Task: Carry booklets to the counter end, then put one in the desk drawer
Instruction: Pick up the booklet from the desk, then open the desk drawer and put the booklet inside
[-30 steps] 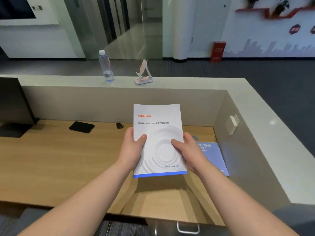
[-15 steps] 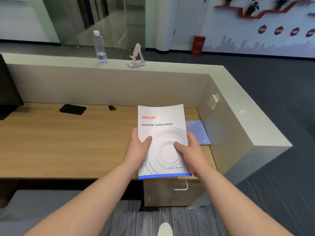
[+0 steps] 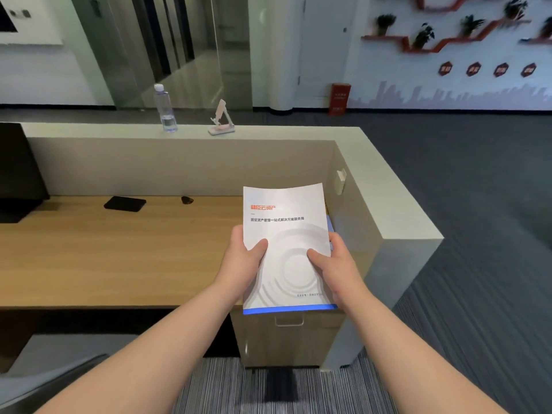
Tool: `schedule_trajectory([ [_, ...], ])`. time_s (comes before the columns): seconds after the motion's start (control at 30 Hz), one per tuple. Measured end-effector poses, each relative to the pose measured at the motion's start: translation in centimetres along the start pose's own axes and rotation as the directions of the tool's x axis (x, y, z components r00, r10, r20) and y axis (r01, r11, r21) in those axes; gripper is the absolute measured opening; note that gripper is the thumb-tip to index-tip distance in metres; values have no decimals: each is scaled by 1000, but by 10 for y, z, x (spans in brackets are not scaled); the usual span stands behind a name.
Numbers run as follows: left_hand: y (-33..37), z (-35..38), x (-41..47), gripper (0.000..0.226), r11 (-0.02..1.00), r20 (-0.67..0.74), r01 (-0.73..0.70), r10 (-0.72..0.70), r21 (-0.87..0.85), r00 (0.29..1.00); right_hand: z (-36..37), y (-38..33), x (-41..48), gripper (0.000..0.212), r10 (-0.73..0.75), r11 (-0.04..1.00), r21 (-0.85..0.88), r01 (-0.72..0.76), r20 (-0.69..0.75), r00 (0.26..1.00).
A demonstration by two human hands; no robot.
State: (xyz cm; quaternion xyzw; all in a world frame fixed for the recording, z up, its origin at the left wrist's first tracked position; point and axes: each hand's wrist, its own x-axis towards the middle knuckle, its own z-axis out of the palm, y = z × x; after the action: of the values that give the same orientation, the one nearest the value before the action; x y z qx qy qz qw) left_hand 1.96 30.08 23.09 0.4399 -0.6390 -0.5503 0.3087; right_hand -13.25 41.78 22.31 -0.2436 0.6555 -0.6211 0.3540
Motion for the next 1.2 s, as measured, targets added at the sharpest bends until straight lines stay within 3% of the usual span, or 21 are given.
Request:
schedule_trajectory([
  [0.3, -14, 77, -49, 31, 996, -47, 68, -72, -65, 996, -86, 15, -16, 27, -9, 999, -30, 11, 62, 998],
  [0.63, -28, 85, -53, 36, 991, -28, 119, -118, 68, 993, -100, 49, -17, 34, 37, 999, 17, -38, 57, 998],
  [0.87, -78, 101, -49, 30, 975, 25, 215, -217, 53, 976, -109, 94, -15, 33, 152, 988, -22, -152, 23, 988],
  [1.2, -191, 116, -50, 27, 923, 141, 350, -373, 162, 917, -113, 200, -35, 28, 340, 937, -51, -345, -84, 937],
])
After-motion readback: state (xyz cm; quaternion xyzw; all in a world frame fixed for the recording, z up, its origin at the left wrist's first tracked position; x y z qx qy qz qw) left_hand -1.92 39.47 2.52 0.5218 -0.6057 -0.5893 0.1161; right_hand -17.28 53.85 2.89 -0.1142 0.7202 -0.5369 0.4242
